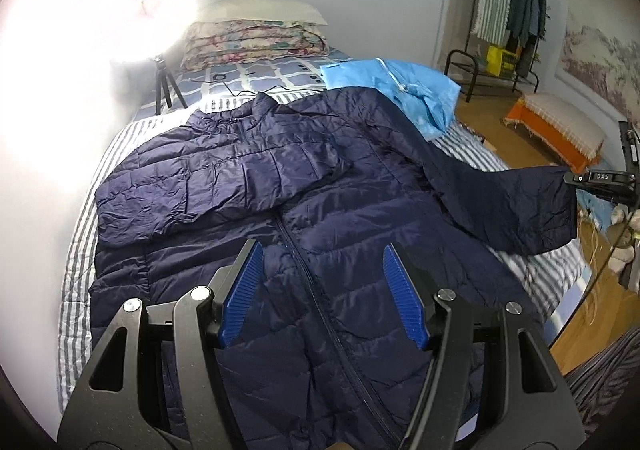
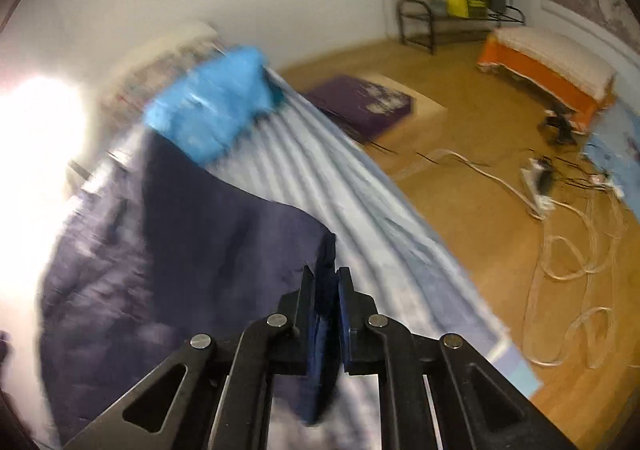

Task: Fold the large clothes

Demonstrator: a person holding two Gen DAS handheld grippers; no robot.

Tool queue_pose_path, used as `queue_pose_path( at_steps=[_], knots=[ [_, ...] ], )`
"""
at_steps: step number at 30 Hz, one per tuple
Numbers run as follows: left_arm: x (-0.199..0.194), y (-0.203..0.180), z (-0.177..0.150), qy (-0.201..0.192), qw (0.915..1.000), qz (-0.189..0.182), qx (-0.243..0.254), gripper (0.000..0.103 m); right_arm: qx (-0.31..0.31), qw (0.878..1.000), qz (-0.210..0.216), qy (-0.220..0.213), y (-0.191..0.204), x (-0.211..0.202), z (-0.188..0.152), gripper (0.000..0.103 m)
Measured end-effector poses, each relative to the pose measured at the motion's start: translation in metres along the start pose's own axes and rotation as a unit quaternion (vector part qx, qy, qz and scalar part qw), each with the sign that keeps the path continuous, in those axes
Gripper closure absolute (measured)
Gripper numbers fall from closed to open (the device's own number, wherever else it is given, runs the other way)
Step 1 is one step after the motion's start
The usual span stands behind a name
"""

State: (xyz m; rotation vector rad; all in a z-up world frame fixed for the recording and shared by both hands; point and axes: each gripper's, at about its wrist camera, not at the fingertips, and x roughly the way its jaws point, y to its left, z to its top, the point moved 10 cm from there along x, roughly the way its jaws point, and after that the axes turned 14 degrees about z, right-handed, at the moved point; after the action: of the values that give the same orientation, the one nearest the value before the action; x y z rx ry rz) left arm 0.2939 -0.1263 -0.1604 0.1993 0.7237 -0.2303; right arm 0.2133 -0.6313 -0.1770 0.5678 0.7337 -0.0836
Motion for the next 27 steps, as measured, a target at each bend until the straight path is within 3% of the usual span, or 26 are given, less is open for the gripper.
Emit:
queue_pose_path(
  at_steps=[7, 10, 15, 20, 24, 27],
  knots=[
    [0.011, 0.041, 0.014, 0.006, 0.9989, 0.005, -0.047, 0.038, -0.046, 0.992, 0.120, 0.008, 0.134, 0.030, 0.010, 0.096],
    [0.017, 0.061, 0.016, 0.014, 0.9970, 0.006, -0.076, 0.038, -0.080, 0.983, 0.163, 0.041, 0.202, 0.063, -0.006, 0.096],
    [0.036, 0.085, 0.006, 0.039, 0.9936, 0.012, -0.105, 0.038, -0.104, 0.967, 0.205, 0.110, 0.275, 0.127, -0.050, 0.096],
    [0.062, 0.091, -0.007, 0.076, 0.9888, 0.002, -0.128, 0.038, -0.128, 0.953, 0.211, 0.175, 0.308, 0.184, -0.099, 0.096],
    [0.080, 0.086, -0.009, 0.095, 0.9860, -0.011, -0.137, 0.038, -0.122, 0.949, 0.207, 0.205, 0.310, 0.217, -0.122, 0.096],
    [0.091, 0.072, -0.010, 0.109, 0.9839, -0.035, -0.137, 0.038, -0.104, 0.947, 0.219, 0.210, 0.304, 0.221, -0.118, 0.083]
  ],
)
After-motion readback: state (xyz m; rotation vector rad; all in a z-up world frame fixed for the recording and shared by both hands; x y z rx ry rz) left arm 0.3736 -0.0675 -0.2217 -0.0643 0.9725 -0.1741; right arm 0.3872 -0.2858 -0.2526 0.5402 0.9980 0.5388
